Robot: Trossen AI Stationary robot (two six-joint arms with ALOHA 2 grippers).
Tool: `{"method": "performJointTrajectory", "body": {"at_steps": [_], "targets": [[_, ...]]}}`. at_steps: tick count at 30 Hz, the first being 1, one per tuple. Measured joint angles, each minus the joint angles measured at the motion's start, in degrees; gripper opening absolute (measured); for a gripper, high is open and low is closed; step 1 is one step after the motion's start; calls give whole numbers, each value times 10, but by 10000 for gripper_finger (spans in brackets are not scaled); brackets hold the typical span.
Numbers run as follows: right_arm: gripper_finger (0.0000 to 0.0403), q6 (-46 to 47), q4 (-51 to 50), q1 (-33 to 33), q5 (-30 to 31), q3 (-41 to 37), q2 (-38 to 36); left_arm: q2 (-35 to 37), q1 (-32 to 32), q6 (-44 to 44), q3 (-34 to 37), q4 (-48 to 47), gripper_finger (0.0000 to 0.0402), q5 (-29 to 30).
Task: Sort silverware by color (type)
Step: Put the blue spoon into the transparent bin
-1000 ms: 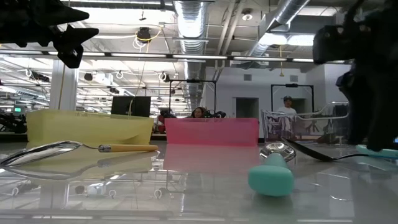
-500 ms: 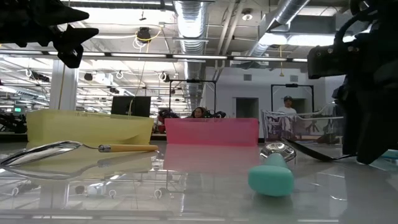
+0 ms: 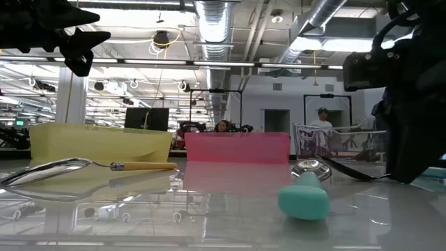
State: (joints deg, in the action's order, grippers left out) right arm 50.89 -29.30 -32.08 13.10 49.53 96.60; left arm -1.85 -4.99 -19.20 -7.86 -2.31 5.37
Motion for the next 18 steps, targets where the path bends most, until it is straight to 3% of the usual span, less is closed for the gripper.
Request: {"method": "performJointTrajectory", "body": {"at_steps": [6,18], "targets": [[109,7,-4,8,-7,-1,1,0,0,0,0,0,148,0],[29,7,-4,11,-6,-2,0,0,0,-4,0,0,148,0]]}}
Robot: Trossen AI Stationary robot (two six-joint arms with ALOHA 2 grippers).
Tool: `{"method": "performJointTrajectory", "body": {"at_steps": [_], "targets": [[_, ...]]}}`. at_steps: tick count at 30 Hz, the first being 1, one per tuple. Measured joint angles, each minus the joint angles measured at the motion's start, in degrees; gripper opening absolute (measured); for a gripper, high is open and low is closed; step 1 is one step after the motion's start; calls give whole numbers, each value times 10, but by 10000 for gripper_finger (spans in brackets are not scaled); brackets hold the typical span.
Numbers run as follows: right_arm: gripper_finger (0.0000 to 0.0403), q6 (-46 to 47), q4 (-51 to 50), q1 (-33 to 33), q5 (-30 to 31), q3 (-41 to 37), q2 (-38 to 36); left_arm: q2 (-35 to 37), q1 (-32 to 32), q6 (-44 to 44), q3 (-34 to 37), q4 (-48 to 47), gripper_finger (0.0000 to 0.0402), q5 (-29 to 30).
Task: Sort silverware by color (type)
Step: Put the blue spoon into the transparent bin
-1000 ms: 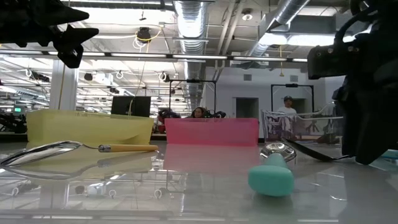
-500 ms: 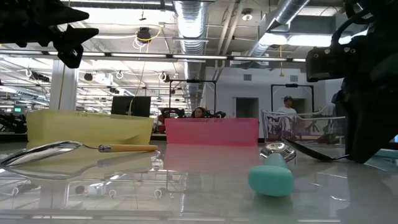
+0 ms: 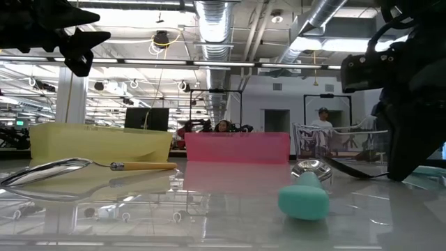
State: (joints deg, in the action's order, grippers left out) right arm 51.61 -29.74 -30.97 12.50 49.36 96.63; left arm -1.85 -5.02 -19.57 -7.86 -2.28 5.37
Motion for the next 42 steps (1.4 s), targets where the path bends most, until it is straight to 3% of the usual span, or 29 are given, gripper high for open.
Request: {"method": "performJointTrajectory", "body": {"at_steps": [14,23,31,42], "targets": [[32,-5,8,-1,41,17,-5,0,0,-2,0,0,148,0],[32,-6,-19,10,84,18,-88,0,0,-2,0,0,148,0],[33,-11,-28,70,115,18,-151,0,0,-2,0,0,148,0],[32,-108,-13,178,146,19,-226,0,0,-2,0,0,148,0]]}}
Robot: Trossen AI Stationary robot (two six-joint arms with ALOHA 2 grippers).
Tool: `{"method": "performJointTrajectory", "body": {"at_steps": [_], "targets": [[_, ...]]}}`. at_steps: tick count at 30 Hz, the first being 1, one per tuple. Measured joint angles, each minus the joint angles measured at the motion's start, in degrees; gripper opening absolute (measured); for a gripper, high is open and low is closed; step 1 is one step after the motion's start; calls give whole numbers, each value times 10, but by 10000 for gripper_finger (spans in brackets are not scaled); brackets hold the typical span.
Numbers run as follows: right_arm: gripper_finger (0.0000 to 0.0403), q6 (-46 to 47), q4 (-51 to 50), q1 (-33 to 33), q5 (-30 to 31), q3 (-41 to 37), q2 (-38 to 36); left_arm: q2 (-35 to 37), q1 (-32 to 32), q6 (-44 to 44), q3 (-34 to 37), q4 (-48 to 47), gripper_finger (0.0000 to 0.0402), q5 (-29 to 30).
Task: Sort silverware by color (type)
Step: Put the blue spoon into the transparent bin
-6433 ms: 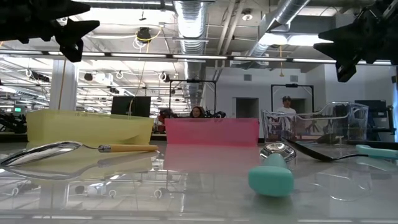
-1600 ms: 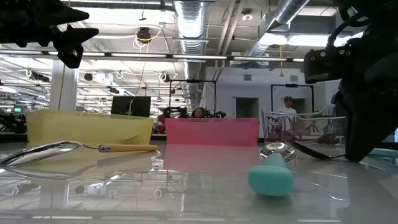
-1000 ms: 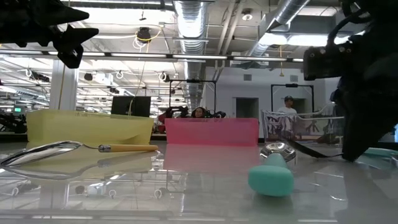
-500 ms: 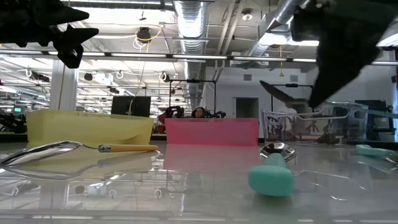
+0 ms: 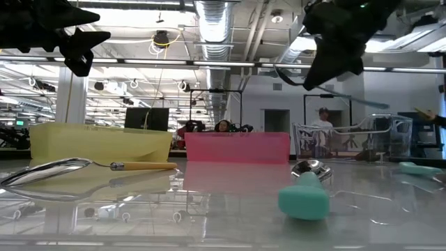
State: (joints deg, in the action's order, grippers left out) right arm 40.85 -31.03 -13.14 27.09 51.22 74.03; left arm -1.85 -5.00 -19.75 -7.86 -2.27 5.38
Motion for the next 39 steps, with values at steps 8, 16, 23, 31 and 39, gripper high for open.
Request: {"method": "performJointTrajectory", "body": {"at_steps": [8,16,23,31,39], "targets": [[32,-77,3,96,16,0,-49,0,0,0,0,0,148,0],[32,-161,-13,207,17,0,-59,0,0,0,0,0,148,0],[32,-218,-17,294,16,1,-86,0,0,-5,0,0,148,0],[32,-244,-34,379,27,1,-134,0,0,-5,0,-1,148,6],[32,-211,-149,407,77,-16,-114,0,0,-2,0,-1,148,25]]}}
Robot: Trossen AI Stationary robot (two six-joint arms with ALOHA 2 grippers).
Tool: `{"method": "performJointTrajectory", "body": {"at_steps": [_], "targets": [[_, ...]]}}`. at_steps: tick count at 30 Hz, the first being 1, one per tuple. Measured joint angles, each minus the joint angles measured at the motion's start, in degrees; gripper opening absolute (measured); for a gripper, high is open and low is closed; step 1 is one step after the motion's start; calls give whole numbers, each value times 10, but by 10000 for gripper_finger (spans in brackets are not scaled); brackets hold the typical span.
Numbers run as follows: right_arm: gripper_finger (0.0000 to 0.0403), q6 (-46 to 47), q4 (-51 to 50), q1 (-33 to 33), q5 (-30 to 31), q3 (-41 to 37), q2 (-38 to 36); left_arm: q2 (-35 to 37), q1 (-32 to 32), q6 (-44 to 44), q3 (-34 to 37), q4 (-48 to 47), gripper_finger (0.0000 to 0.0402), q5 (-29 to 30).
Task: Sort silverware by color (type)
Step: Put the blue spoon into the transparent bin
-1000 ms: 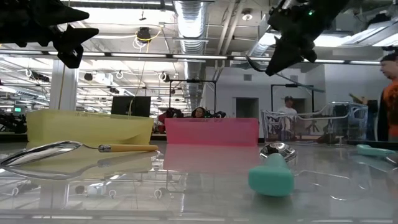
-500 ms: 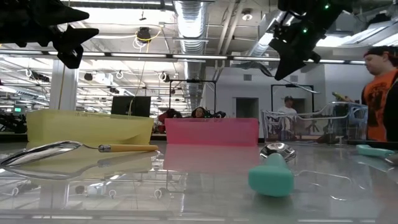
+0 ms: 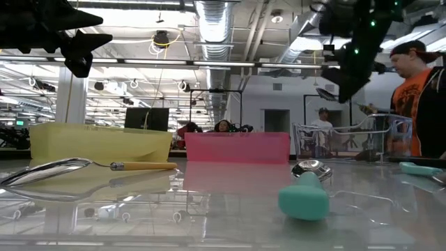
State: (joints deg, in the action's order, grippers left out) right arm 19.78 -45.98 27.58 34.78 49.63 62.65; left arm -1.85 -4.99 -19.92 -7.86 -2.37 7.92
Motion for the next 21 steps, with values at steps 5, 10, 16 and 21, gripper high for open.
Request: {"method": "performJointTrajectory", "body": {"at_steps": [5,10,16,21], "targets": [[32,20,29,11,-1,-58,-1,0,0,-3,0,0,148,0],[32,27,55,39,-27,-98,-1,0,0,-5,0,0,148,0],[32,20,72,82,-40,-118,-1,0,0,-6,0,0,148,0],[32,2,125,127,-81,-119,3,0,0,-4,0,0,148,0]]}}
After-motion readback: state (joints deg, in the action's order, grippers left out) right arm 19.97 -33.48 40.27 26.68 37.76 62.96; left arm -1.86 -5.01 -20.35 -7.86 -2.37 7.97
